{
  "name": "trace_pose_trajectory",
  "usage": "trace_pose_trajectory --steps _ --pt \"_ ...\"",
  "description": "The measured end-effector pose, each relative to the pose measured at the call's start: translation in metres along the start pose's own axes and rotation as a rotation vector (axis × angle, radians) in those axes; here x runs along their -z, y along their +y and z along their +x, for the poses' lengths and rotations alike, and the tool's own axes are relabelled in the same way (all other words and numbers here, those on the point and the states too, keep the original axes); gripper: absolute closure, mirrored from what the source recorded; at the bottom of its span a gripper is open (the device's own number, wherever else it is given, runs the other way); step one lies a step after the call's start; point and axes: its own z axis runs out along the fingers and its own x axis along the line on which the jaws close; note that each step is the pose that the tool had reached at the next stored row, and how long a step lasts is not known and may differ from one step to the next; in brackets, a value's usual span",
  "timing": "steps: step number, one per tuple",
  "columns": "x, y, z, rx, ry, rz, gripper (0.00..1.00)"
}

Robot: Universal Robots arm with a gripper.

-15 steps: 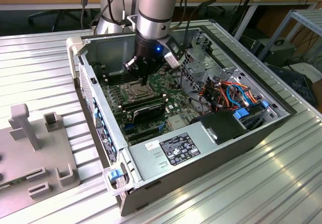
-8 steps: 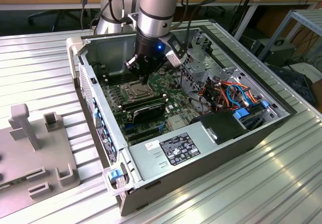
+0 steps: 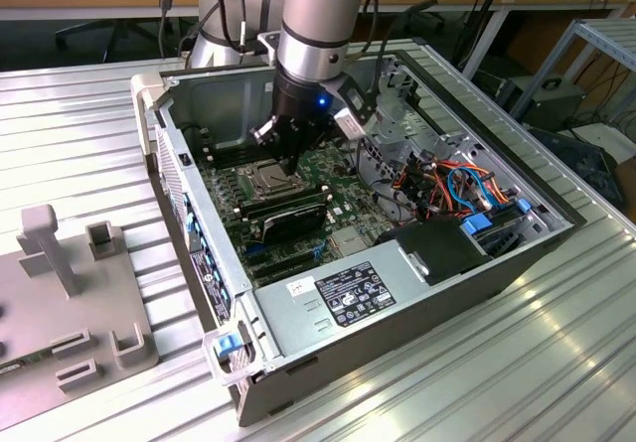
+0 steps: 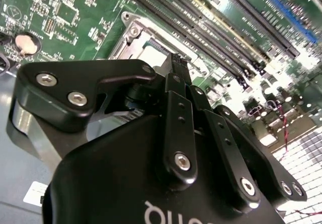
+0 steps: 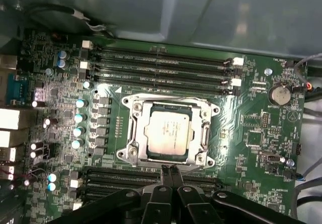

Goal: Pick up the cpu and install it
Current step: 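Install the second cpu locking lever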

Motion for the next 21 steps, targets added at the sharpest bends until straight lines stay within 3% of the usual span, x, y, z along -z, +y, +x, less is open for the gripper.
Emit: trace_pose_trajectory --steps 7,13,21 --pt "0.0000 -0.0022 0.0017 0.000 0.0000 0.0000 0.89" --pt "0.0001 -0.0017 0.0134 0.000 0.0000 0.0000 0.89" --pt "0.0002 -0.0014 0.0218 0.000 0.0001 0.0000 0.89"
